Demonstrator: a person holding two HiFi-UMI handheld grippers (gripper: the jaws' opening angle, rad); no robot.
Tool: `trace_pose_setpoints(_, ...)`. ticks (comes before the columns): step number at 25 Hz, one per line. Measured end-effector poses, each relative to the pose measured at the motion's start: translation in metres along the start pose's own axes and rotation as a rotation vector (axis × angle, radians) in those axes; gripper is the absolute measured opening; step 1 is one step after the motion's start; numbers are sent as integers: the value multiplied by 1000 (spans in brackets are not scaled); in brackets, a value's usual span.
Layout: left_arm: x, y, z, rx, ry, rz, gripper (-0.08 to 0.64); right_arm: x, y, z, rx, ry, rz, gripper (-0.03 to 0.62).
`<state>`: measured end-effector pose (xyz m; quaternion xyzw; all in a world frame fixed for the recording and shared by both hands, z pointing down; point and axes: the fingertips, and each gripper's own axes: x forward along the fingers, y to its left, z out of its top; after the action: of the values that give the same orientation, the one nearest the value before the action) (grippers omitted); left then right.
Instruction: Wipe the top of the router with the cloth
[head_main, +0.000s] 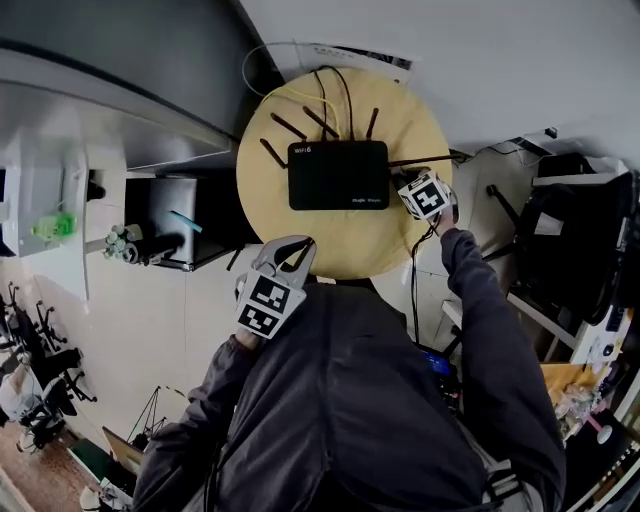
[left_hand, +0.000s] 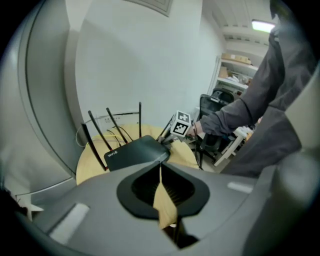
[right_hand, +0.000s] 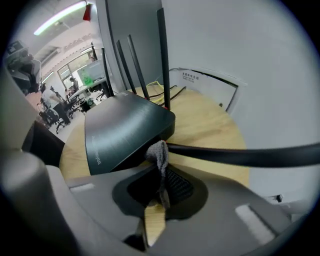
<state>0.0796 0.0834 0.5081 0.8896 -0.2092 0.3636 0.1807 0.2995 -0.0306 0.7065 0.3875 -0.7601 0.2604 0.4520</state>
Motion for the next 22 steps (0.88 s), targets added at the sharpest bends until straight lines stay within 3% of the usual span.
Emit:
trace_pose_setpoints(4, -5, 2, -6, -43, -12, 41, 0, 8, 9, 7, -69, 20, 43, 25)
trace_pose_setpoints(7, -7, 1, -9, -63, -20, 48, 0, 6, 24, 7, -205, 50, 55, 25)
trace_pose_setpoints(13, 0, -8, 0, -32, -33, 9, 0, -7, 55, -9, -358, 70, 65, 25)
trace_pose_setpoints(18, 8, -15, 3, 1, -24, -23, 0, -16, 78, -32, -337, 61, 94, 25)
trace_pose_setpoints(22, 13, -19, 5, 23, -24, -40, 0, -23, 78, -41, -225, 36, 87, 25)
